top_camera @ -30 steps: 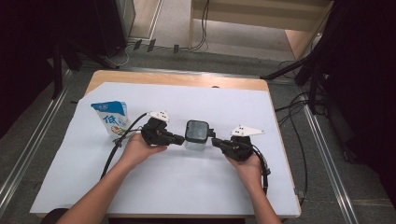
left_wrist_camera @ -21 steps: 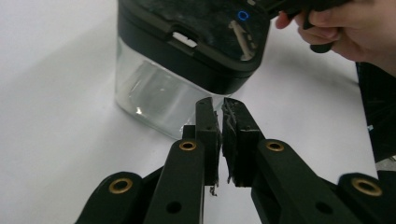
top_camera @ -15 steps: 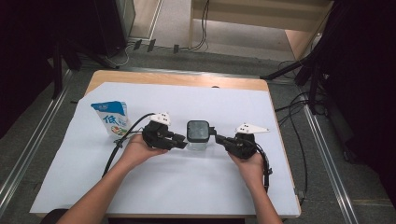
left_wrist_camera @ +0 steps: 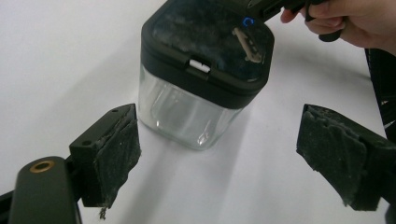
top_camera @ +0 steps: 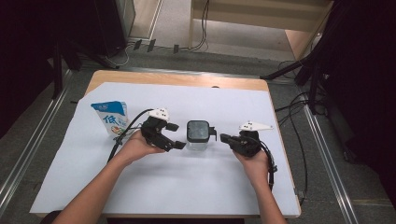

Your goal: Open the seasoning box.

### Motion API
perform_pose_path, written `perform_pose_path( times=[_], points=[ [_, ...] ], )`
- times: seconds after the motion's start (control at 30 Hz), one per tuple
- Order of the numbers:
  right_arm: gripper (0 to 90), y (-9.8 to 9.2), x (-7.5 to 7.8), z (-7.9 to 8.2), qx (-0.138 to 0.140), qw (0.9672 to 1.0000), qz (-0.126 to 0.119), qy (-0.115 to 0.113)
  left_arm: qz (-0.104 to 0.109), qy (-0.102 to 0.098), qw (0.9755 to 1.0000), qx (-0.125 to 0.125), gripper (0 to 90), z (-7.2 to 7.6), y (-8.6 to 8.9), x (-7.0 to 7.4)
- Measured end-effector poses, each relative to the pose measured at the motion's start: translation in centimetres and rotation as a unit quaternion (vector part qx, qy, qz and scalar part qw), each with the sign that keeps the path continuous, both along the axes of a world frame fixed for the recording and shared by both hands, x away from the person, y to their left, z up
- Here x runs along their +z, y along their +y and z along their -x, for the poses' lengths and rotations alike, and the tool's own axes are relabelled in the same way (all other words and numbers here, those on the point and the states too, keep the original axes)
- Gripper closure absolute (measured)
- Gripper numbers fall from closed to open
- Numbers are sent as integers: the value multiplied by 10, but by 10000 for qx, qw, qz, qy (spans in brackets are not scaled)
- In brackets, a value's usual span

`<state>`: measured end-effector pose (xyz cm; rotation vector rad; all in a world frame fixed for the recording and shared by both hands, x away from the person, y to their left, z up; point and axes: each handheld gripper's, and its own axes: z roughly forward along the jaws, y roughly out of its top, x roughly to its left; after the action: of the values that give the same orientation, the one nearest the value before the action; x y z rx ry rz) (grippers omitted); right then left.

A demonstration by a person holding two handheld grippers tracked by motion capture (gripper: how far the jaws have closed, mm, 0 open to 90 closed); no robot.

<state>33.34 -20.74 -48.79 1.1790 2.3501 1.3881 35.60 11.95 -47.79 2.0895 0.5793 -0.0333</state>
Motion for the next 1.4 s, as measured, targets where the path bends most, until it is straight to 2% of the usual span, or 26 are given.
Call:
perform_pose_path(
  times=[0.1,0.23,0.33,0.4,0.47,0.53,0.57,0.77,1.0,1.2,1.4],
  points=[
    [900,0,-1,-3,27,10000,-20,38,-127,-68,9998,-102,143,-5,-3,2],
    [900,1,-2,-7,52,9999,-63,92,-185,-205,9993,-245,138,-10,-9,4],
    [900,3,-1,-9,85,9999,-75,103,-81,-138,9995,-275,123,-14,-10,-1],
    [900,3,0,-10,106,9999,-73,105,-62,-85,9996,-264,106,-17,-10,-6],
    [900,3,-1,-10,127,9998,-70,120,-87,-69,9993,-361,103,-19,-11,-9],
    [900,4,-1,-11,149,9998,-53,129,-341,-180,9979,-515,93,-20,-16,-8],
    [900,4,-1,-11,162,9998,-58,141,-396,-199,9974,-569,92,-21,-18,-6],
    [900,7,0,-13,196,9997,-63,159,-444,-270,9947,-882,96,-29,-24,-9],
    [900,6,-1,-15,201,9996,-89,179,-235,-214,9953,-919,127,-36,-23,-15],
    [900,7,-1,-15,191,9996,-97,186,-71,-201,9949,-981,155,-37,-24,-14],
    [900,7,-1,-15,177,9996,-89,176,-226,-208,9946,-995,155,-37,-27,-11]
  ],
)
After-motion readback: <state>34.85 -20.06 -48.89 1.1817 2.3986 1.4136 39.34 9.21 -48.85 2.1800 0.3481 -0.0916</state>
